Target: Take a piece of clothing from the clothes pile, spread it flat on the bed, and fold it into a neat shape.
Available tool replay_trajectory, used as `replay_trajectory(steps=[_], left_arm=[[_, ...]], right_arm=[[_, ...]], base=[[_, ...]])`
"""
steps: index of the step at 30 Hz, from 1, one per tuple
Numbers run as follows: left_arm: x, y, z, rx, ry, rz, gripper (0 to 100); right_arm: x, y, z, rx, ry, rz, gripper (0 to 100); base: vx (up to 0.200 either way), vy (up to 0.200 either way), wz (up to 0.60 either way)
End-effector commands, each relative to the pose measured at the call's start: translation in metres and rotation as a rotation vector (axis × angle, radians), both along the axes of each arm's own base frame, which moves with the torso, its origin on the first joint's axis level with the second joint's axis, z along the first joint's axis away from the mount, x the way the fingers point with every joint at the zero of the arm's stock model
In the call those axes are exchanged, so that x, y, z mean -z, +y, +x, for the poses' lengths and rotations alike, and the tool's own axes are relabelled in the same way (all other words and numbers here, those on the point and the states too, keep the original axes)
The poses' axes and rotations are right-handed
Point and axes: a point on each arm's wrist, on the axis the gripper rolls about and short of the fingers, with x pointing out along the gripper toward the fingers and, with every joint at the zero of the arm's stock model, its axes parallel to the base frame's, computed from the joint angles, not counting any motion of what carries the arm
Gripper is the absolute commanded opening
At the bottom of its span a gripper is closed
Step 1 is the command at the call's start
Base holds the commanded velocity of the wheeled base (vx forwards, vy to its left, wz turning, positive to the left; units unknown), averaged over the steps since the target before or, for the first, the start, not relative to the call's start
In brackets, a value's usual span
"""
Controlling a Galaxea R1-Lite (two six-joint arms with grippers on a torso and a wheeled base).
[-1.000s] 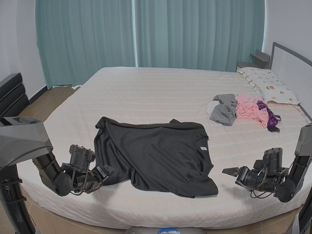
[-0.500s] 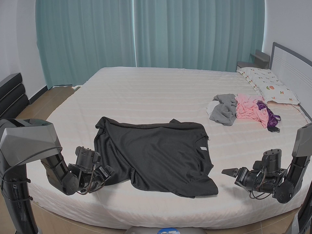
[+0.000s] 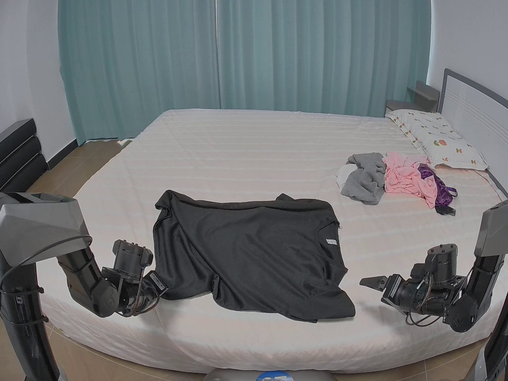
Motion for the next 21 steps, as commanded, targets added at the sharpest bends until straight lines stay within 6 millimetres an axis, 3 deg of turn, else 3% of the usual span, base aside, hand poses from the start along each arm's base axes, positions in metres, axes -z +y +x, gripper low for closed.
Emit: replay_trajectory(steps=[1,9,13,21], left_arm=[[-0.017,0.019,-0.007,-0.022,-0.032,0.026,0],[-0.029,0.050,-0.020,-0.047,-0.035,0.090,0],[-0.028,0.073,-0.021,-0.066,-0.021,0.141,0],[-0.029,0.099,-0.022,-0.101,-0.014,0.181,0]], right_arm=[[0.002,0.007,-0.002,-0.030,0.007,-0.001,100],[0.000,0.023,0.005,-0.070,-0.011,0.027,100],[0.012,0.033,0.019,-0.086,-0.003,0.020,100],[0.013,0.046,0.040,-0.105,0.039,0.005,100]], base=[[0.000,0.000,0.00],[0.000,0.000,0.00],[0.000,0.000,0.00],[0.000,0.000,0.00]])
